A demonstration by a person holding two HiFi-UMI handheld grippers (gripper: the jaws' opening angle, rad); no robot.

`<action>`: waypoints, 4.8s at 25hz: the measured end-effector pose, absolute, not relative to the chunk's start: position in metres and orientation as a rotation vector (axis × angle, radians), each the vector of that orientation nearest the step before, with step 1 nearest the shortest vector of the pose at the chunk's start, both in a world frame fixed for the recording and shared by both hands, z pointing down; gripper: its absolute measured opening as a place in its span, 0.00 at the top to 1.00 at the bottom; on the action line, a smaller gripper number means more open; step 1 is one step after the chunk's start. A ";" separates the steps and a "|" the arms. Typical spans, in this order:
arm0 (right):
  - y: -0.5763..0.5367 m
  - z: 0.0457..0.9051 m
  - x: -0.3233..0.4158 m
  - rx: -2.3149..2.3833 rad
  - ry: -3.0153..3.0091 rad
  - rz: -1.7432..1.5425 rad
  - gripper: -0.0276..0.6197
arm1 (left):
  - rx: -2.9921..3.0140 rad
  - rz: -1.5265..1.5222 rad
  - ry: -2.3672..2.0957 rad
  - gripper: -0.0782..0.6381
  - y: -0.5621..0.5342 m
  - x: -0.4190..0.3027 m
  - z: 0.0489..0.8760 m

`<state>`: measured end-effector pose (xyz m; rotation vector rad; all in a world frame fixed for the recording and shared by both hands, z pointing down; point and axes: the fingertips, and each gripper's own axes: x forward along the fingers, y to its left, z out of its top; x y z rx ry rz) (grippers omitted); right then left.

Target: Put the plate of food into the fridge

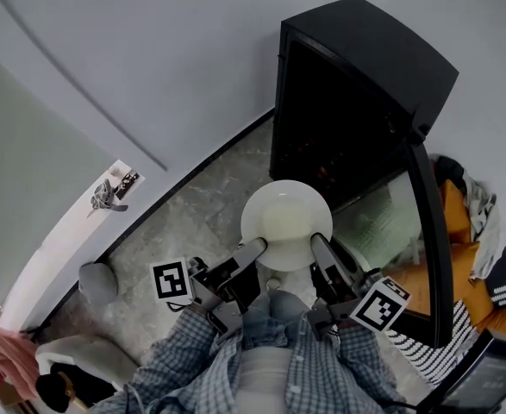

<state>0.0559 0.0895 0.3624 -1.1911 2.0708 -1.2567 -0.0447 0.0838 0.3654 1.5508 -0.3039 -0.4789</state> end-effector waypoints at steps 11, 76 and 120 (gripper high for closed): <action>0.023 0.364 0.058 -1.235 2.023 -1.230 0.81 | 1.557 -0.407 -0.268 0.81 0.012 -0.040 0.362; -0.154 0.424 0.163 -1.728 1.372 -1.179 0.84 | 1.511 -0.189 -0.039 0.81 -0.207 0.138 0.430; -0.178 0.436 0.183 -1.607 1.134 -1.141 0.91 | 1.610 -0.192 0.020 0.79 -0.234 0.172 0.436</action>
